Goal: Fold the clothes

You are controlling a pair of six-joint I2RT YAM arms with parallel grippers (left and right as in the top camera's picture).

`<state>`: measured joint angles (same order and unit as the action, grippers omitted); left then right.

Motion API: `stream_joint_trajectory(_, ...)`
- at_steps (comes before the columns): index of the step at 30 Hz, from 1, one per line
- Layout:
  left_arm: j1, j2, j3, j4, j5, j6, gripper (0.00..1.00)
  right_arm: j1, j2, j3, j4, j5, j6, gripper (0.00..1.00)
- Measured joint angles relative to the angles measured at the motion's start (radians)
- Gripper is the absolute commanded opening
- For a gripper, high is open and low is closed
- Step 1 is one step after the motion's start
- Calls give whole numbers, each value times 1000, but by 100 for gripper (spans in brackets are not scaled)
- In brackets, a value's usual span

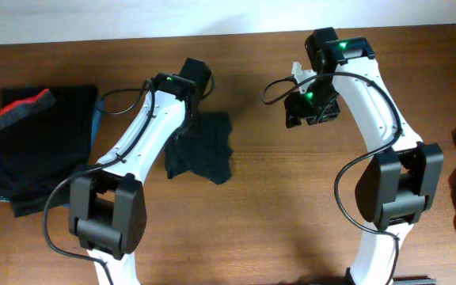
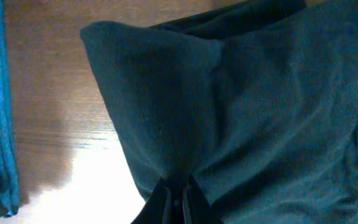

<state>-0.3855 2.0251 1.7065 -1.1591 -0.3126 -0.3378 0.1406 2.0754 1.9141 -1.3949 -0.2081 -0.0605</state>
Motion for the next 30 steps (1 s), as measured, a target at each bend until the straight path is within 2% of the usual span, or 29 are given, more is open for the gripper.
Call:
stream_joint_trajectory(8, 31, 0, -61, -59, -10, -45, 7, 0, 0, 0, 0, 0, 0, 61)
stream_joint_trajectory(10, 35, 0, -71, -65, -9, -77, 12, 0, 0, 0, 0, 0, 1, 61)
stream_joint_trajectory(11, 35, 0, -74, -66, -5, -101, 17, 0, 0, 0, 0, 0, 1, 61)
stream_joint_trajectory(13, 36, 0, -76, -65, 10, -135, 20, 0, 0, 0, 0, 0, 1, 61)
stream_joint_trajectory(16, 43, 0, -76, -50, 100, -193, 18, 0, 0, 0, 0, 0, 0, 61)
stream_joint_trajectory(17, 45, 0, -76, -50, 122, -207, 11, 0, 0, 0, 0, 0, 0, 61)
stream_joint_trajectory(19, 48, 0, -76, -56, 161, -218, 4, 0, 0, 0, 0, 0, 1, 61)
stream_joint_trajectory(21, 48, 0, -76, -75, 180, -234, 3, 0, 0, -4, 2, 0, 0, 60)
stream_joint_trajectory(22, 50, 0, -76, -79, 179, -235, 6, 0, 0, -8, 5, 0, 0, 61)
stream_joint_trajectory(23, 50, 0, -76, -83, 177, -236, 14, 0, 0, -13, 9, 0, 1, 61)
stream_joint_trajectory(25, 52, 0, -77, -84, 157, -243, 36, 0, 0, -26, 16, 0, 0, 61)
stream_joint_trajectory(26, 58, 0, -77, -82, 135, -245, 38, 0, 0, -39, 19, 0, 1, 61)
stream_joint_trajectory(30, 82, 0, -78, -42, 68, -238, 37, 0, 3, -56, 23, 0, 1, 61)
